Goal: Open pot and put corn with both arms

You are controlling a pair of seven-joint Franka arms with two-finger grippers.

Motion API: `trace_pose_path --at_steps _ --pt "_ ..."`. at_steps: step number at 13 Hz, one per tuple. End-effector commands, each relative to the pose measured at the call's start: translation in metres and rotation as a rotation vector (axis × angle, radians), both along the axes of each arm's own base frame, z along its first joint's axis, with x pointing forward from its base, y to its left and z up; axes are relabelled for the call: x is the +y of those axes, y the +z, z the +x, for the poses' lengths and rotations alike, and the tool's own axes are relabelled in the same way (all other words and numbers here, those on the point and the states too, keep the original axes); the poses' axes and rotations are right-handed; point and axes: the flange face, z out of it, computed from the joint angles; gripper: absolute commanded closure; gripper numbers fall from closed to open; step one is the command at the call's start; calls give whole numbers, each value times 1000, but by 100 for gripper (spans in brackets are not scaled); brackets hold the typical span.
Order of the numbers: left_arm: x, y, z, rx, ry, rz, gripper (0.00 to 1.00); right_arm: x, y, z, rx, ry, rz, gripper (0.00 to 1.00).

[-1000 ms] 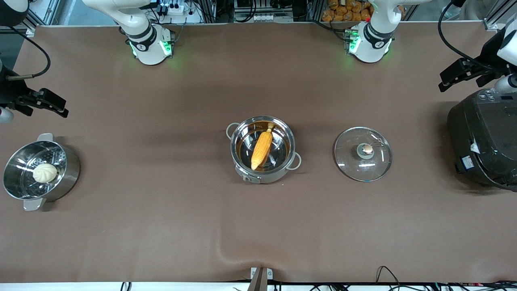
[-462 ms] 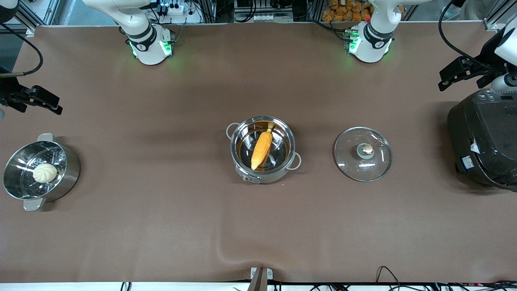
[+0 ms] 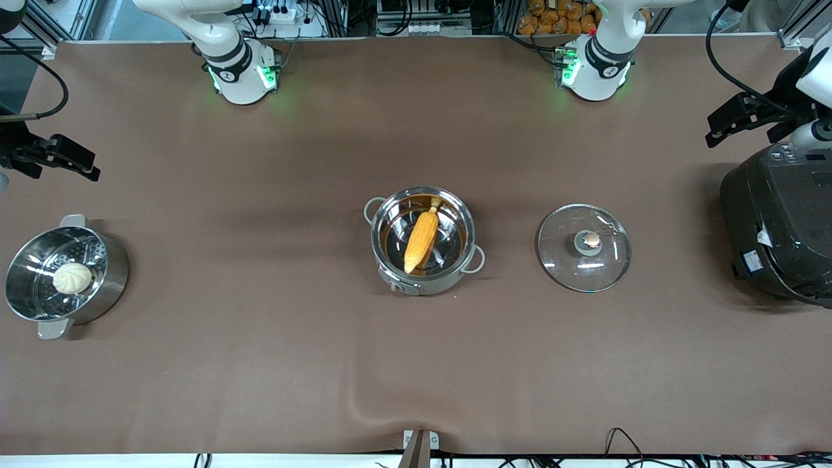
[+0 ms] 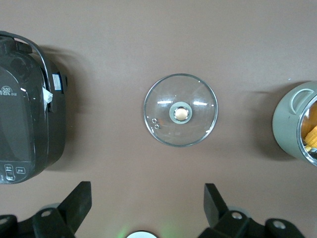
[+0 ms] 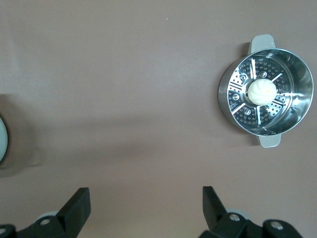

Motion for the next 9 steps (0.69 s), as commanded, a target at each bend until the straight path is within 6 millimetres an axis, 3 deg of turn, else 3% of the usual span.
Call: trace_pose_path --at_steps 1,9 --pt "1 -1 9 -9 -21 11 0 -4 7 3 5 7 -2 0" --pt "2 1 5 -4 -26 11 0 -4 7 3 2 6 -2 0"
